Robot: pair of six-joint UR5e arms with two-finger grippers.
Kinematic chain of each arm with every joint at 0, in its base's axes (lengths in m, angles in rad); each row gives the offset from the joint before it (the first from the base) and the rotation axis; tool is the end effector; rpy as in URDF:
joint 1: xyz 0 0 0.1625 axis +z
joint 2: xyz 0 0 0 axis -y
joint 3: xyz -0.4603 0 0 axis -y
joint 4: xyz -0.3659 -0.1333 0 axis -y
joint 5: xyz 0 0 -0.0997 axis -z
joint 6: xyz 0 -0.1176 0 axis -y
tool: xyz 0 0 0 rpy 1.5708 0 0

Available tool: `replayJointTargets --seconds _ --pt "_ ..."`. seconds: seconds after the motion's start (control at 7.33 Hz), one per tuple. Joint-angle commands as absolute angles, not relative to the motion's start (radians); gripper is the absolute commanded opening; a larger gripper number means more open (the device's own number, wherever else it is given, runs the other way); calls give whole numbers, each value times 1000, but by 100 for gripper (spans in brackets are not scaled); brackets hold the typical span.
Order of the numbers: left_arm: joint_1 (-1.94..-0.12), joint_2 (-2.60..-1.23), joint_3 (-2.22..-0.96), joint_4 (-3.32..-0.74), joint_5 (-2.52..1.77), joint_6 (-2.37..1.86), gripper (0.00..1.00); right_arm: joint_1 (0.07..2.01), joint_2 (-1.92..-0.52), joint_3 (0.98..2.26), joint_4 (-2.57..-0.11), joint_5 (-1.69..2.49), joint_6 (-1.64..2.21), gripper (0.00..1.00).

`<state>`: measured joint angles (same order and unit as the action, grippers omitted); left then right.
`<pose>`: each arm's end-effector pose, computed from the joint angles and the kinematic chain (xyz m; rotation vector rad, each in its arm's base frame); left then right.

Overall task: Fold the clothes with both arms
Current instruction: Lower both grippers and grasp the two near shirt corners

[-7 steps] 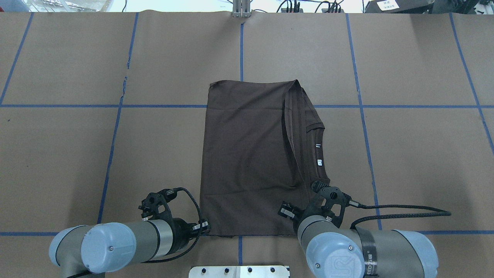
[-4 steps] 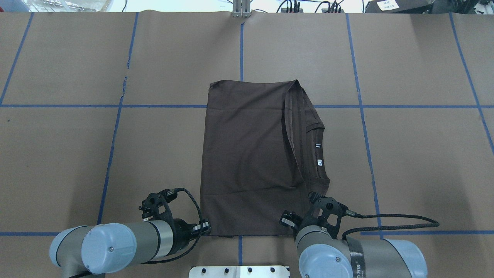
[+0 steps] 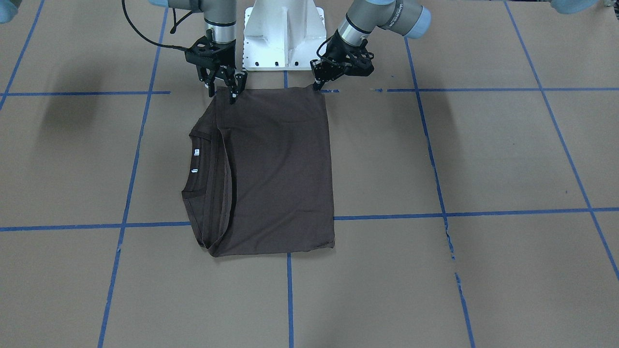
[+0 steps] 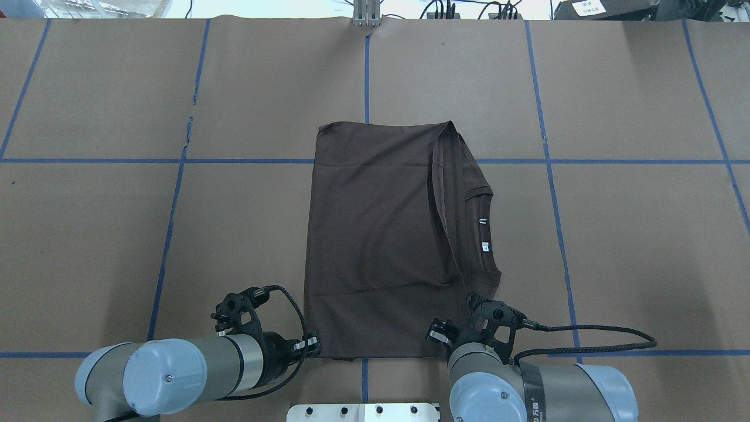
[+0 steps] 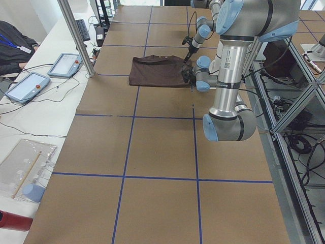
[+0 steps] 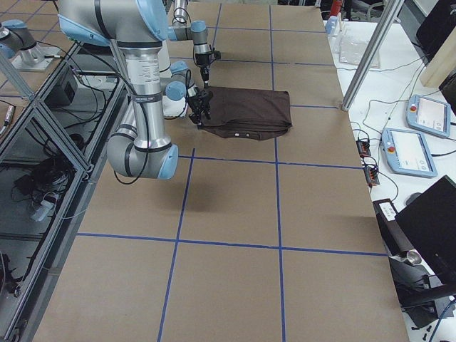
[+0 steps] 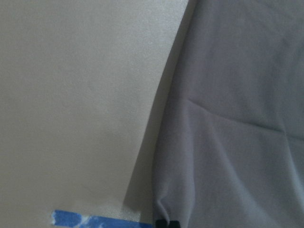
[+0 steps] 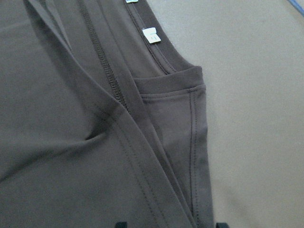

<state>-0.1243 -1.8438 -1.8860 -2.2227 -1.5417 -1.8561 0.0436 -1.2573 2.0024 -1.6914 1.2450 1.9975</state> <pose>0.5507 -0.2066 0.3466 -0.0750 1.2466 -0.3734 -0.5489 -0.1951 0.3844 0.1940 -0.6763 0.5527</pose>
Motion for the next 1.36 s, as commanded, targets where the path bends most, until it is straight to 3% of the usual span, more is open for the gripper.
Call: replayJointTargets --seconds 0.0,1.23 --pt "-124 -1844 -1891 -2223 -1542 -1856 0 38 -1259 1994 -1689 1236 2003 70" --pt "-124 -1841 -1891 -2223 -1542 -1856 0 37 -1301 2008 -1592 1209 2026 69"
